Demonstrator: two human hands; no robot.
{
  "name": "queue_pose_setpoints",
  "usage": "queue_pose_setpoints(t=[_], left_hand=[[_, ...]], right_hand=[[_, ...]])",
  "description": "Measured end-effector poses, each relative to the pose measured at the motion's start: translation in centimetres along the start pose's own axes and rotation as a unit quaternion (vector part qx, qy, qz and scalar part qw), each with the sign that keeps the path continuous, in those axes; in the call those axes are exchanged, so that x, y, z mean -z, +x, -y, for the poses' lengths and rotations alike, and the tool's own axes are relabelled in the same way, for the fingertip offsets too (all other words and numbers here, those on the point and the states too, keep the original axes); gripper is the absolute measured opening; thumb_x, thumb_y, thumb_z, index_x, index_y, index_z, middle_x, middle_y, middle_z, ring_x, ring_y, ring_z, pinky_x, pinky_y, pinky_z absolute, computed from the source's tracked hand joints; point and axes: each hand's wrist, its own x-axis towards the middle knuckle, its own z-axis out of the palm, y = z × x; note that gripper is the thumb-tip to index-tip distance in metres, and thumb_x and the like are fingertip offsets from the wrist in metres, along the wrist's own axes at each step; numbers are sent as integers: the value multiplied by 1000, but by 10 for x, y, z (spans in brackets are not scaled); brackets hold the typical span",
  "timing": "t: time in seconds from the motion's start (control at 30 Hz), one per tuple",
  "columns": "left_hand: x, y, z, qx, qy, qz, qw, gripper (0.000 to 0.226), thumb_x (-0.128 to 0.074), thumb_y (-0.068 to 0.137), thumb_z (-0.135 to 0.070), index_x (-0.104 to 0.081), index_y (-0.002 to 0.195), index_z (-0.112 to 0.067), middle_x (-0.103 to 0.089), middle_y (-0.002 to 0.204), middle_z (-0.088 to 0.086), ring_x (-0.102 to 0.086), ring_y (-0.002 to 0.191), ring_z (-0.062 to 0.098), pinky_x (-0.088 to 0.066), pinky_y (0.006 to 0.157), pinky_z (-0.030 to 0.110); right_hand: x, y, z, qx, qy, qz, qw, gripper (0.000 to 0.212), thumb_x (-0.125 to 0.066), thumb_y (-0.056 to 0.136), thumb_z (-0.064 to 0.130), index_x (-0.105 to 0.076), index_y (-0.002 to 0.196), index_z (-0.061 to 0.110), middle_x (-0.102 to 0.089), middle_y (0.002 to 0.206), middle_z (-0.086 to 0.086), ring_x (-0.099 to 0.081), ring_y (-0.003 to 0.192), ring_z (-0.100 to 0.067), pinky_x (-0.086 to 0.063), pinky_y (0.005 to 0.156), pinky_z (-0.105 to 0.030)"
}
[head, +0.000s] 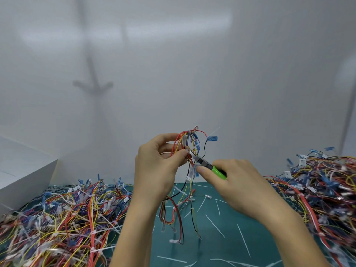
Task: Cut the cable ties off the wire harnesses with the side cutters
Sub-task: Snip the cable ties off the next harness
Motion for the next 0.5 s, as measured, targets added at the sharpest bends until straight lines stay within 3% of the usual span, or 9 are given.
queue_pose_setpoints(t=[0.5], left_hand=[[3, 1, 1, 0, 3, 3, 1000, 29, -74, 80, 2, -71, 97, -20, -76, 77, 5, -75, 73, 23, -61, 77, 40]], right_hand=[[-2, 0, -1, 4, -49, -16, 999, 65, -24, 78, 79, -39, 62, 18, -44, 58, -2, -42, 58, -14, -22, 48, -33]])
